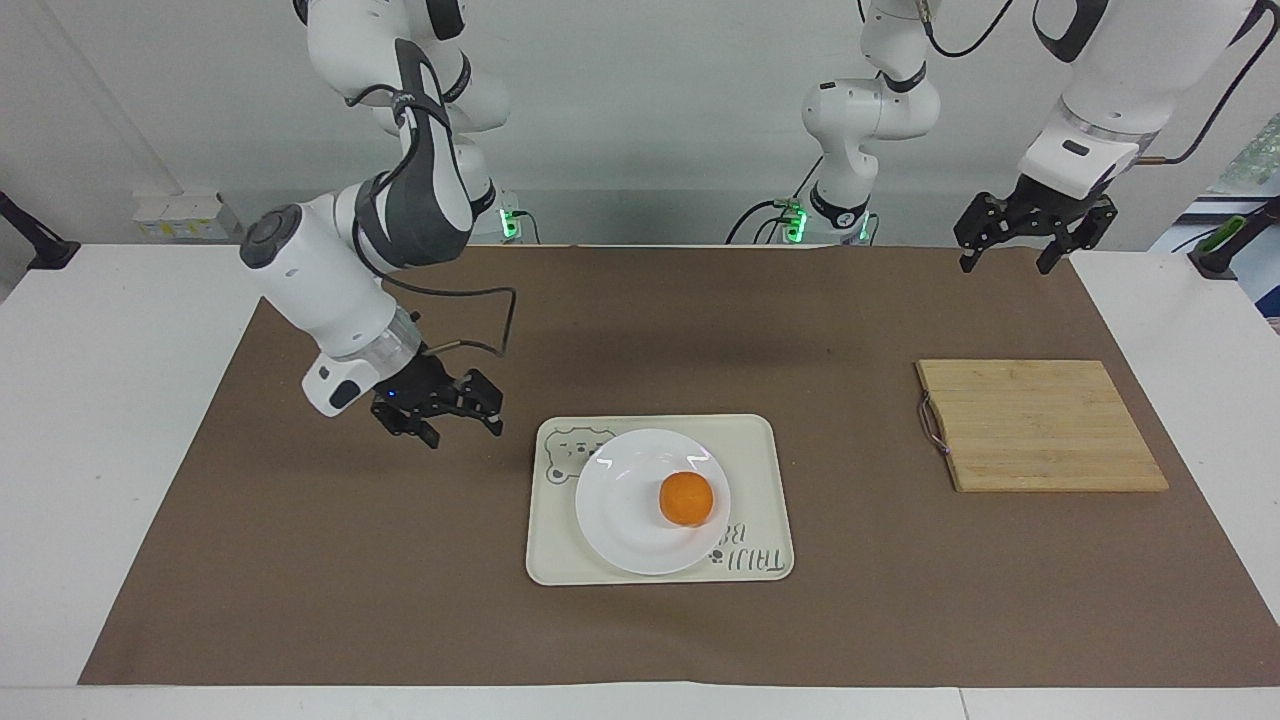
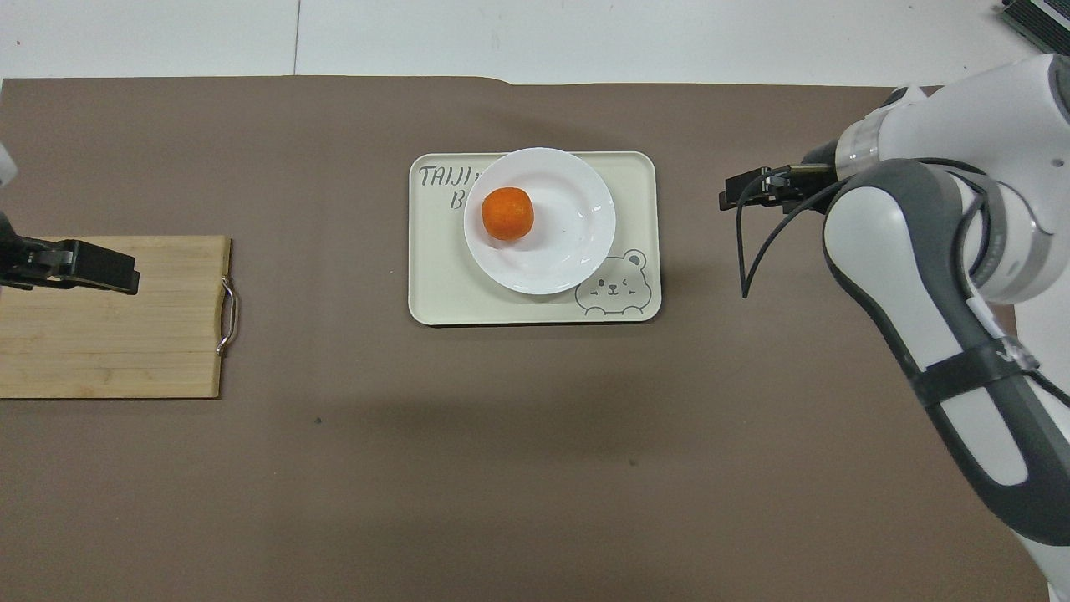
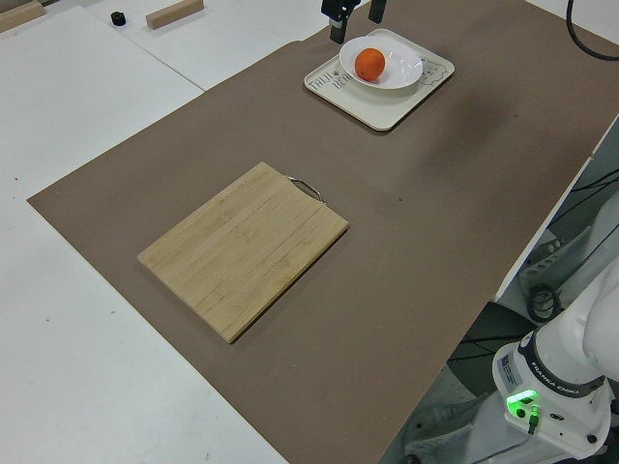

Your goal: Place orange and plate with both arms

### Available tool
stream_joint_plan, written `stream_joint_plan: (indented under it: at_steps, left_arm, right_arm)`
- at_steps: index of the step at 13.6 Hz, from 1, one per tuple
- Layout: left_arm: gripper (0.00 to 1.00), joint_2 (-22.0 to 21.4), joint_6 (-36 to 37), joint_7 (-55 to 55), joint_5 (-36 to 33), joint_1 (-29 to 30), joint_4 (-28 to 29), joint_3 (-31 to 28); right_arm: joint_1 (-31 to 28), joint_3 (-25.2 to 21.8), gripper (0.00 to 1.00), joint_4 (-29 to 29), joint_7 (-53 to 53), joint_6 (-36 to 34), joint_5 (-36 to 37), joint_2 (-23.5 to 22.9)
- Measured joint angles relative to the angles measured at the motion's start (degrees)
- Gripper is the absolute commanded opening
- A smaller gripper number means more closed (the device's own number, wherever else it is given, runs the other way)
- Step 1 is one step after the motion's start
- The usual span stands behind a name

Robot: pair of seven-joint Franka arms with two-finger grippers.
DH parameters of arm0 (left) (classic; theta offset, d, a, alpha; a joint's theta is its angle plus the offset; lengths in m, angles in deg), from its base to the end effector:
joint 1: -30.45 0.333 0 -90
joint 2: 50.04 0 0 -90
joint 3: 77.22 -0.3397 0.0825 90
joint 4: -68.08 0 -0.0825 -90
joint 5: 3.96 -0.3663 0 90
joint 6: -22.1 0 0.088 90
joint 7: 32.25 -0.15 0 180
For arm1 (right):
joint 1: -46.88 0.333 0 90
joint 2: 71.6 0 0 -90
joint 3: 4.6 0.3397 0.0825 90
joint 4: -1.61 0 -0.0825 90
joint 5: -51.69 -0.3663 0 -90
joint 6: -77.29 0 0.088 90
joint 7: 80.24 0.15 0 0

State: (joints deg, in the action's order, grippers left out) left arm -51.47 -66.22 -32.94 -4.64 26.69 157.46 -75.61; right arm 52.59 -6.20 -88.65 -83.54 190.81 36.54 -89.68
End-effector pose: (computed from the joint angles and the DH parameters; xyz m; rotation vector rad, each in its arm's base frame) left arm 0.5239 -0.0476 0.6208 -3.1249 0.1648 -0.0109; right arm 0.6560 0.0759 0.4552 -2.8993 -0.0524 -0.1290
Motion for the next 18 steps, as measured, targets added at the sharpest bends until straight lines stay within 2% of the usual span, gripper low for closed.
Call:
stream_joint_plan:
  at_steps: [3,5,10,18]
  left_arm:
    - [1.0,0.0,0.0,0.0,0.0,0.1,0.0,0.0]
    - [1.0,0.0,0.0,0.0,0.0,0.1,0.0,0.0]
    - [1.0,0.0,0.0,0.0,0.0,0.2,0.0,0.0]
    - [1.0,0.0,0.0,0.0,0.0,0.2,0.0,0.0]
  right_arm:
    - [-0.3,-0.1,1.0,2.3,0.0,-6.5,12.7,3.0]
    - [-1.6,-0.1,1.0,2.5,0.0,-10.1,16.9,5.8]
    - [-6.8,-0.3,1.0,2.6,-0.2,-16.6,17.3,10.7]
    - [-6.8,0.4,1.0,2.6,2.6,-23.6,17.3,15.4]
